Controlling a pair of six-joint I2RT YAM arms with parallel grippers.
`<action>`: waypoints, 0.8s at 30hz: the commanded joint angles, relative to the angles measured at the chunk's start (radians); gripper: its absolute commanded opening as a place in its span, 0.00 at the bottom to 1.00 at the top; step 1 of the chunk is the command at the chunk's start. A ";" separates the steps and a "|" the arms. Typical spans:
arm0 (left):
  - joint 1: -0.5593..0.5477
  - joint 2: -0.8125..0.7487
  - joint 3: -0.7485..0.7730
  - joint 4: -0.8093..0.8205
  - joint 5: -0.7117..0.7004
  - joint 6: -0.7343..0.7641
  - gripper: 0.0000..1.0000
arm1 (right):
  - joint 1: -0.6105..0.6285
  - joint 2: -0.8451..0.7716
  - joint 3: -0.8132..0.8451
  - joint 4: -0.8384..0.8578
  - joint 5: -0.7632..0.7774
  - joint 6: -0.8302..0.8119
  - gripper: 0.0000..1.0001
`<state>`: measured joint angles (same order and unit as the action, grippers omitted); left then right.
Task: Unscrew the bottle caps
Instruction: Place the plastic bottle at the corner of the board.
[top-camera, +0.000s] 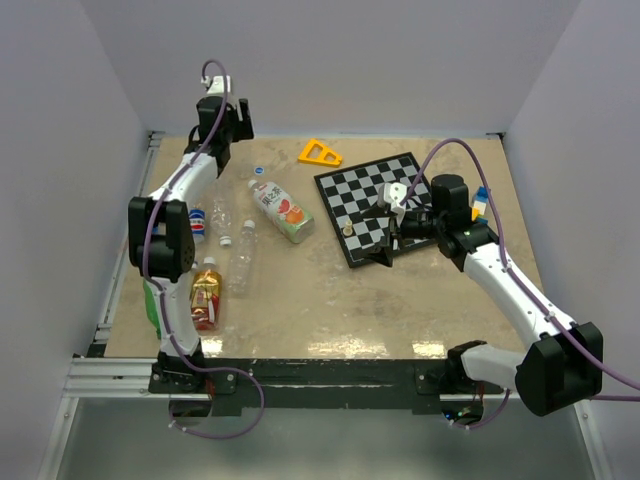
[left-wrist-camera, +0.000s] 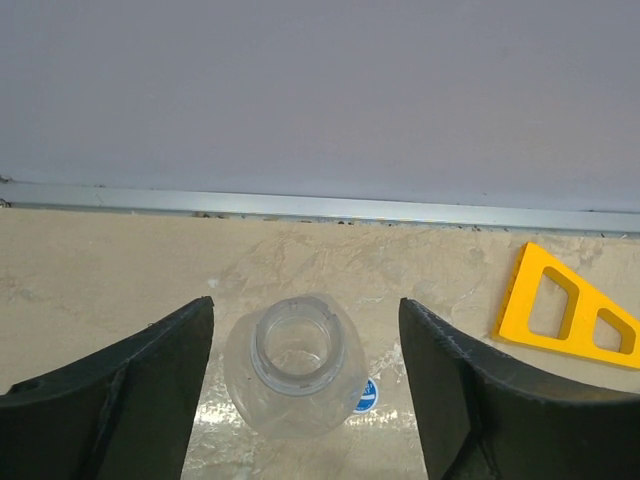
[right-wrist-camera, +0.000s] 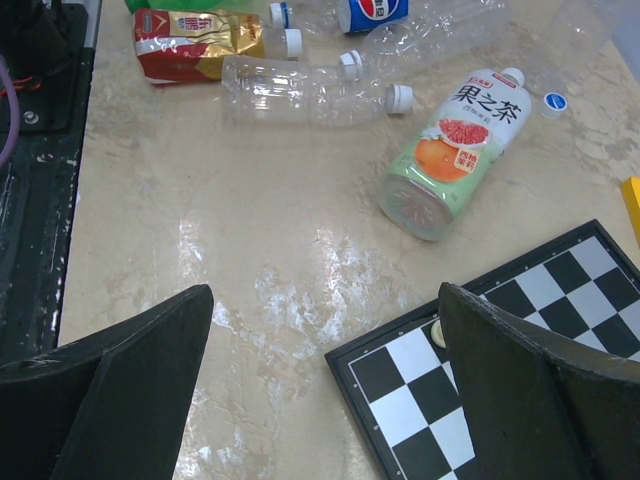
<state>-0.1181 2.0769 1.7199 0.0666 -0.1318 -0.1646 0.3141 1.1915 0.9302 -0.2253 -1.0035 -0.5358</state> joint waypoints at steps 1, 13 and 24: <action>0.006 -0.083 0.012 -0.002 -0.023 -0.016 0.83 | 0.000 0.000 0.009 0.004 0.008 -0.013 0.98; 0.006 -0.277 -0.061 -0.050 0.032 -0.050 1.00 | 0.000 -0.010 0.004 -0.014 0.063 -0.067 0.98; 0.006 -0.662 -0.354 -0.044 0.063 -0.044 1.00 | 0.000 -0.078 0.035 -0.077 0.117 -0.176 0.98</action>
<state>-0.1181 1.5585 1.4643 -0.0025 -0.0952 -0.1993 0.3138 1.1793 0.9302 -0.2855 -0.9314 -0.6582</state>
